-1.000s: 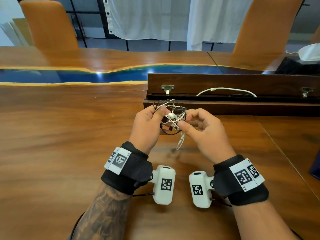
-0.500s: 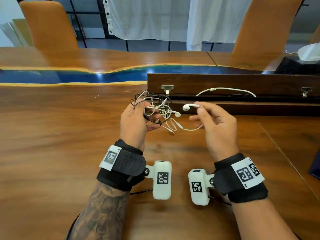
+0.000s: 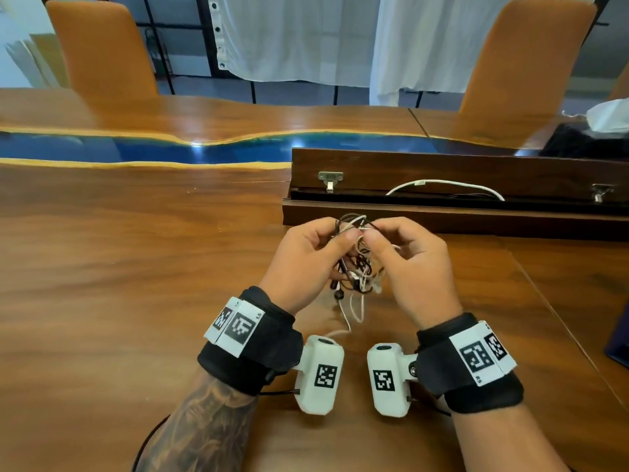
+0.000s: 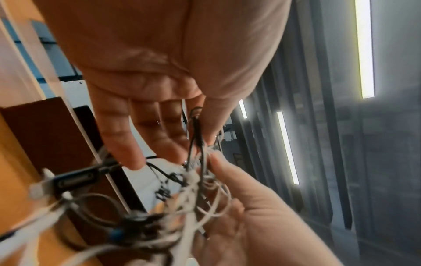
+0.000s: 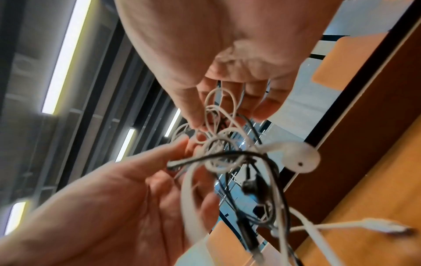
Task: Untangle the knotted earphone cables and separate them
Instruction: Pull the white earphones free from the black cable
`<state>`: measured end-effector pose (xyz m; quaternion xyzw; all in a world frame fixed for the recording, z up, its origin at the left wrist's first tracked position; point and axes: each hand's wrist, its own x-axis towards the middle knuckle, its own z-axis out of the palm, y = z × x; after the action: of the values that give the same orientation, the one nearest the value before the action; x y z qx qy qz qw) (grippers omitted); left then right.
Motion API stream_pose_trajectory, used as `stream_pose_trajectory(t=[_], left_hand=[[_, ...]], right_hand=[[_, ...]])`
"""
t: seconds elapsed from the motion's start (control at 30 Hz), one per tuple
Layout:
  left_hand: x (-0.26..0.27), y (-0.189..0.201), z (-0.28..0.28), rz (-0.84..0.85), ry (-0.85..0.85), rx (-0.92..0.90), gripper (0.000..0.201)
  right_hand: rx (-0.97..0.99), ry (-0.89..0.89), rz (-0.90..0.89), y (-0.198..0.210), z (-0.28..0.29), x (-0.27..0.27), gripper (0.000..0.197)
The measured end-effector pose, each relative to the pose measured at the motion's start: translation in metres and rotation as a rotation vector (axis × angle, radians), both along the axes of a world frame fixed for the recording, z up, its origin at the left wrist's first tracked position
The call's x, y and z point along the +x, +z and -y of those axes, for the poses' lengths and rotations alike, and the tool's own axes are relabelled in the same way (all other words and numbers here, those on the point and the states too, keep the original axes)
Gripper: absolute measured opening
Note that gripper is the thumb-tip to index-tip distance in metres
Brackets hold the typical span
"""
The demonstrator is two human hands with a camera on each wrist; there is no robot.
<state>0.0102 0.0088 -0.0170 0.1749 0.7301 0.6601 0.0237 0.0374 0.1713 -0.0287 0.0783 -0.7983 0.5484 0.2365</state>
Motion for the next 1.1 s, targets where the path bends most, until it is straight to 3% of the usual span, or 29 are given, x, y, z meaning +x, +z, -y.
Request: stream_pose_trajectory(t=[0.17,0.27,0.37,0.47,0.63,0.77,0.9,1.0,1.1], left_hand=[[-0.006,-0.006,0.004,-0.095,0.096,-0.136,0.021],[-0.011,-0.009,0.010,-0.117,0.141,-0.212,0.019],[-0.021,-0.011,0.023,-0.094,0.262,-0.195,0.015],[-0.026,-0.011,0.031,-0.041,0.309,-0.157,0.016],[-0.031,-0.018,0.036,-0.037,0.345,-0.368,0.018],[-0.019,-0.007,0.022,-0.102,0.232,-0.264,0.042],[-0.009,-0.001,0.014,-0.176,0.151,-0.149,0.024],[-0.008,-0.006,0.011,-0.089,-0.021,-0.271,0.029],[-0.010,-0.011,0.010,-0.090,-0.030,-0.328,0.020]], right_hand=[[-0.217,-0.128,-0.027,-0.001,-0.009,-0.006,0.016],[-0.490,-0.146,-0.027,0.003,-0.010,-0.006,0.013],[-0.827,-0.121,-0.021,0.009,-0.020,-0.006,0.015],[-0.955,-0.139,-0.029,0.009,-0.022,-0.006,0.015],[-0.749,-0.204,-0.017,0.009,-0.012,-0.004,0.010],[-0.608,-0.095,0.112,0.008,0.001,0.000,0.009],[-0.546,0.029,0.205,0.007,0.007,0.003,0.015],[-0.537,0.110,0.240,0.007,0.009,0.005,0.021],[-0.523,0.168,0.226,0.008,0.010,0.006,0.025]])
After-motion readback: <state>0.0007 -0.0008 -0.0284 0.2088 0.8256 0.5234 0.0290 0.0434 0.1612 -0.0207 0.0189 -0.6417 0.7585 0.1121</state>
